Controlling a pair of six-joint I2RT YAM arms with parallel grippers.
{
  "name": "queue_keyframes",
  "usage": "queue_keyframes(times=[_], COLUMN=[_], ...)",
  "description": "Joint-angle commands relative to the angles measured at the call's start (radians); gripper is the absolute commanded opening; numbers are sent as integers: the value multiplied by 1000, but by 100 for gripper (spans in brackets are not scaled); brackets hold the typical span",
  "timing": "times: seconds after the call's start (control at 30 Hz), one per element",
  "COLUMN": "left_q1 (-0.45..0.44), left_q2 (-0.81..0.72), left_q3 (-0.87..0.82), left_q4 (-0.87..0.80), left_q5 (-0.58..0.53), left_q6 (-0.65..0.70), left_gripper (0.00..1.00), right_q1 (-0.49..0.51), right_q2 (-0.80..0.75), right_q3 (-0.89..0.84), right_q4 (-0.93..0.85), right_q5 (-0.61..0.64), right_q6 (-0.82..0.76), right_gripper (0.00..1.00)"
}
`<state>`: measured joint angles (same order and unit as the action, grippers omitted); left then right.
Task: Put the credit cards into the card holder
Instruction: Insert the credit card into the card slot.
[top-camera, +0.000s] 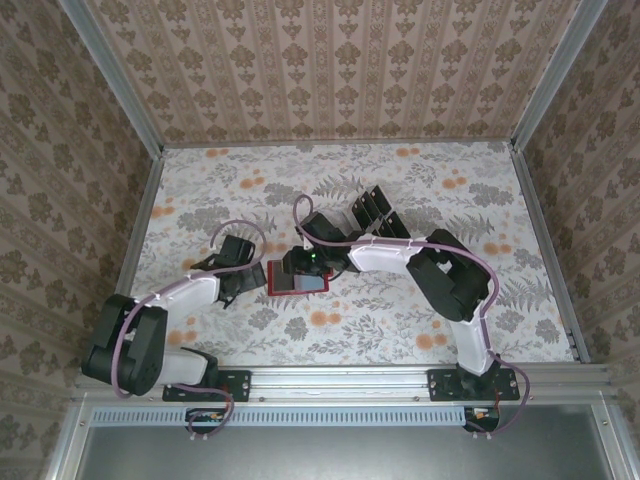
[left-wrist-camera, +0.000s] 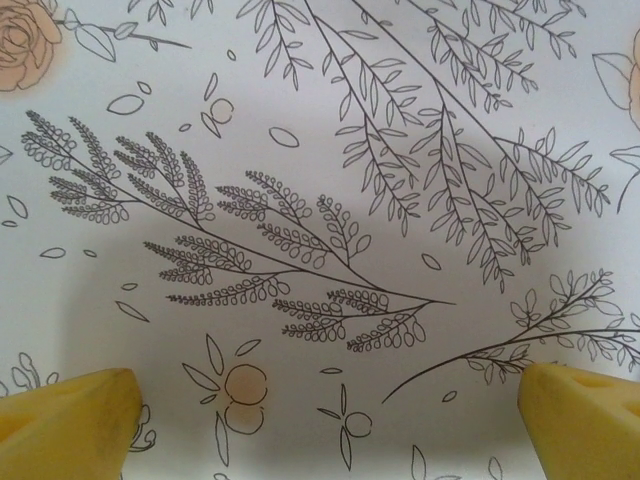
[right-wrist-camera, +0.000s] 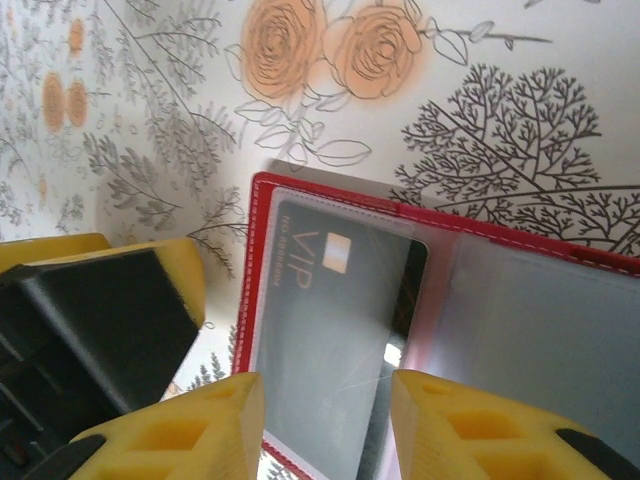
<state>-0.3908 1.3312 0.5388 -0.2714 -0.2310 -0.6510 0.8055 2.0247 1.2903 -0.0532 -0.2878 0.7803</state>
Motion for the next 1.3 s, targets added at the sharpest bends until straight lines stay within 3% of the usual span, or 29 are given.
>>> queue_keyframes(times=[0.0, 0.8, 1.07, 1.27], left_q1=[9, -2, -2, -11], left_q2=[19, 64, -20, -108], left_q3=[17, 22, 51, 25], left_q4=[18, 51, -16, -56], left_q5=[22, 35, 31, 62], left_q6=[16, 14, 52, 51], left_gripper=[100, 99, 100, 100], right_q1=[4, 29, 22, 15], right_q2=[24, 65, -109, -105], right_q3=[23, 85, 15, 40], right_q4=[-21, -32, -108, -218], right_q5=[1, -26, 84, 132], right_q6=[-16, -7, -90, -190], right_gripper=[39, 38, 42, 46])
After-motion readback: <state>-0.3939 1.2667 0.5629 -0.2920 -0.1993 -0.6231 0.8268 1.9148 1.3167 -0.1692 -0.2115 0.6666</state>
